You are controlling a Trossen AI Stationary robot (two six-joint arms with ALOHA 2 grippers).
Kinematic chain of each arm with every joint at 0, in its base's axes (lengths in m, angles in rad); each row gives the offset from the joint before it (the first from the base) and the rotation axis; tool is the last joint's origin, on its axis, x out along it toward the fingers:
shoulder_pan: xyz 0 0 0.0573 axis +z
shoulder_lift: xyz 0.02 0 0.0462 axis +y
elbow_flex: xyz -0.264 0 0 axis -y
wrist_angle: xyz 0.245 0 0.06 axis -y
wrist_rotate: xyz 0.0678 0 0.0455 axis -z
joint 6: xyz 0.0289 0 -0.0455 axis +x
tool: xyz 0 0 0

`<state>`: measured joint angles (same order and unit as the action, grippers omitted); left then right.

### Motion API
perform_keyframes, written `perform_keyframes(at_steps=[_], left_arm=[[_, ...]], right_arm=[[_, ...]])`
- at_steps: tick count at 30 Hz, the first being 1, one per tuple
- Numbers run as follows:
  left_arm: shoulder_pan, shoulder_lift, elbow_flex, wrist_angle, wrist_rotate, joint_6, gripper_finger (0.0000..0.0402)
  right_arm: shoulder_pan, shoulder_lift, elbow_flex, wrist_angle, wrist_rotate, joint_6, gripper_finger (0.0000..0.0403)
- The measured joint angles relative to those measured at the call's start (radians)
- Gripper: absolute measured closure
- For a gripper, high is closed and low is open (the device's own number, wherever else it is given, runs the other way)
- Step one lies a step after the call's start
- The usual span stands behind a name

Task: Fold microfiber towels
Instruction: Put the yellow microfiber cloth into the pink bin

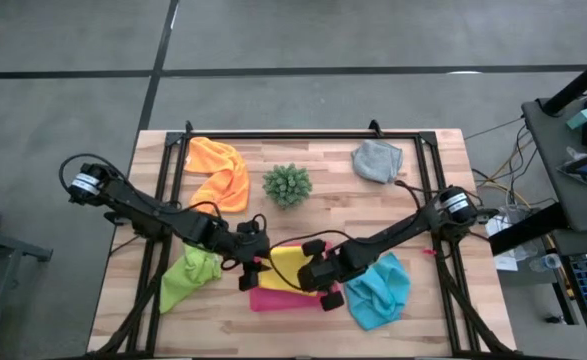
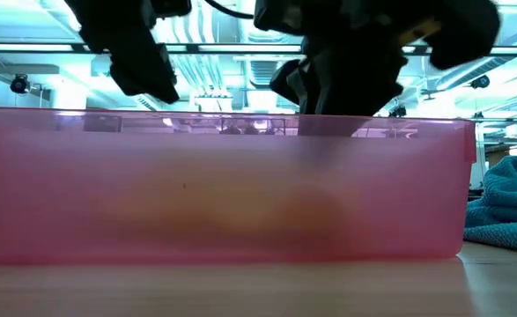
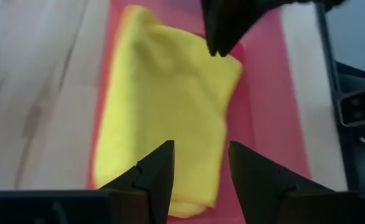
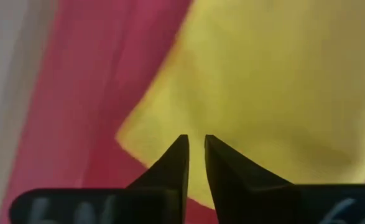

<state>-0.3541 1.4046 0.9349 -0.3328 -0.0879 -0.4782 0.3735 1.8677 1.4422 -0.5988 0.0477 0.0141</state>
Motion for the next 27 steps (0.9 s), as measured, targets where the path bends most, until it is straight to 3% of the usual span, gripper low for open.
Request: perform_keyframes(at_steps=[9, 18, 22, 27], left_arm=[[-0.067, 0.000, 0.007, 0.010, -0.029, 0.019, 0.0265], [-0.067, 0.000, 0.007, 0.010, -0.051, 0.039, 0.0265], [-0.067, 0.000, 0.007, 0.010, -0.066, 0.040, 0.0265], [-0.067, 0.000, 0.007, 0.011, -0.076, 0.041, 0.0265]], right_arm=[[0.011, 0.026, 0.000, 0.041, -0.004, 0.038, 0.0278], [0.012, 0.100, 0.000, 0.039, -0.012, 0.037, 0.0247], [0.002, 0.112, 0.001, 0.035, -0.037, 0.030, 0.0271], [-0.010, 0.120, 0.002, 0.031, -0.084, 0.027, 0.0358]])
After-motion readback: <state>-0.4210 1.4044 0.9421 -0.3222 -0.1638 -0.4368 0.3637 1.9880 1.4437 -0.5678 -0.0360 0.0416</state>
